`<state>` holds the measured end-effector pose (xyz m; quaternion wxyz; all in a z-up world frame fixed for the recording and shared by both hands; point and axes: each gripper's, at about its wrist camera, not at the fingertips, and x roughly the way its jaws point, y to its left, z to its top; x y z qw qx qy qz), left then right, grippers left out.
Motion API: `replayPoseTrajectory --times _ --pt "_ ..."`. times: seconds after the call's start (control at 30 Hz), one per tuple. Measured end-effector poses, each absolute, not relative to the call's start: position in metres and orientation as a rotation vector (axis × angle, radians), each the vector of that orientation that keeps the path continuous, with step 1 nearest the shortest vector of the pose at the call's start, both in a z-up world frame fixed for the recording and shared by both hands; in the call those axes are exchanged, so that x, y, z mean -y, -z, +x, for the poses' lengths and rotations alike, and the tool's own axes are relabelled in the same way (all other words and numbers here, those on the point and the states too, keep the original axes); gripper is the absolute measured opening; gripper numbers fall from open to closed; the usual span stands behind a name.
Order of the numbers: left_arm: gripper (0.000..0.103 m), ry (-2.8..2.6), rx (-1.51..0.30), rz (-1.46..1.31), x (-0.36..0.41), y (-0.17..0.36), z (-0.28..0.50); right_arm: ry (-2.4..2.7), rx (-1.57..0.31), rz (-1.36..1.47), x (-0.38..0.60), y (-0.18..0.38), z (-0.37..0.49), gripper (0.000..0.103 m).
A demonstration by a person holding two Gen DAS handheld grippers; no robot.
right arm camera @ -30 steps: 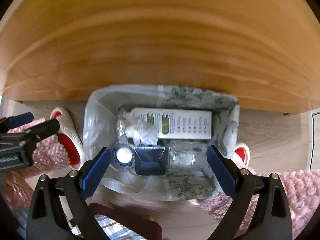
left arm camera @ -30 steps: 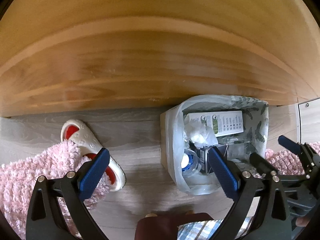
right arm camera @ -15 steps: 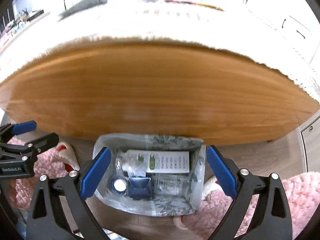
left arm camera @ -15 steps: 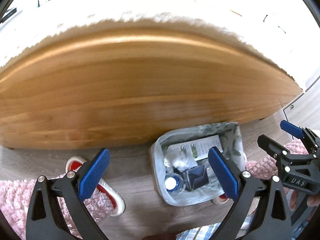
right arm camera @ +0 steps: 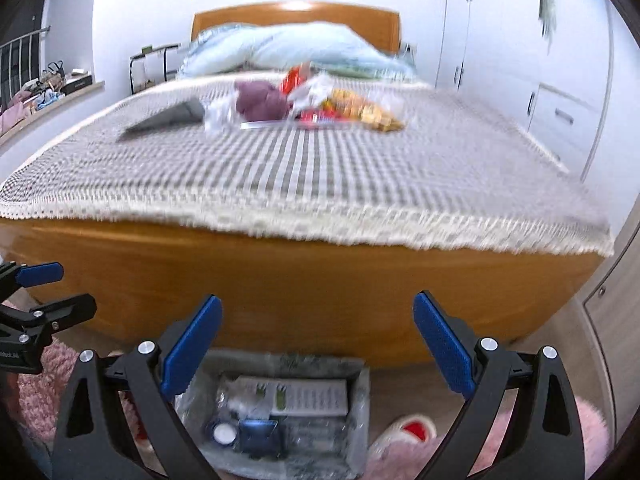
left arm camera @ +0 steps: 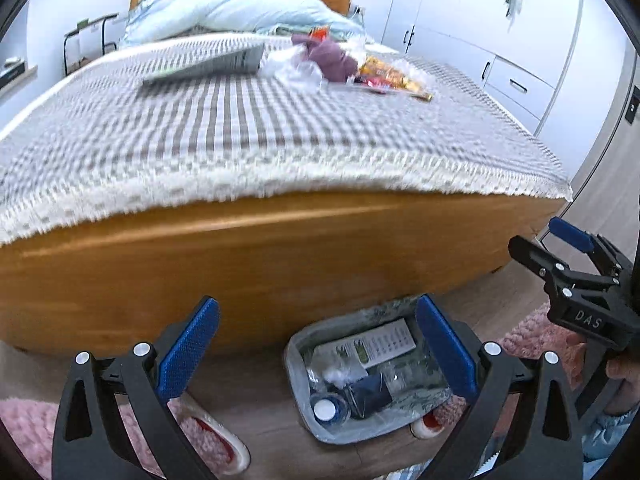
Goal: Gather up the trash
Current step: 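Raise both open tools out of the bag and back over the bed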
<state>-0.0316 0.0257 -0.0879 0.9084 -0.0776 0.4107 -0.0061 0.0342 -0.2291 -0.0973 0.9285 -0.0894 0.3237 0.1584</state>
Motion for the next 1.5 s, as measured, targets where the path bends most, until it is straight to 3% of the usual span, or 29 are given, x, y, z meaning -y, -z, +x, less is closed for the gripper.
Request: replayPoseTrajectory --times 0.2,0.87,1.5 --pt "0.095 0.000 -0.788 -0.146 -0.032 0.064 -0.026 -0.273 -0.513 -0.218 0.237 0.080 0.039 0.092" --pt "0.095 -0.032 -0.614 -0.172 -0.047 0.009 0.030 -0.267 -0.361 -0.153 0.239 0.038 0.093 0.095" --pt "0.095 -0.038 -0.643 -0.226 -0.071 0.030 0.107 -0.217 -0.342 -0.174 0.212 0.036 0.154 0.095"
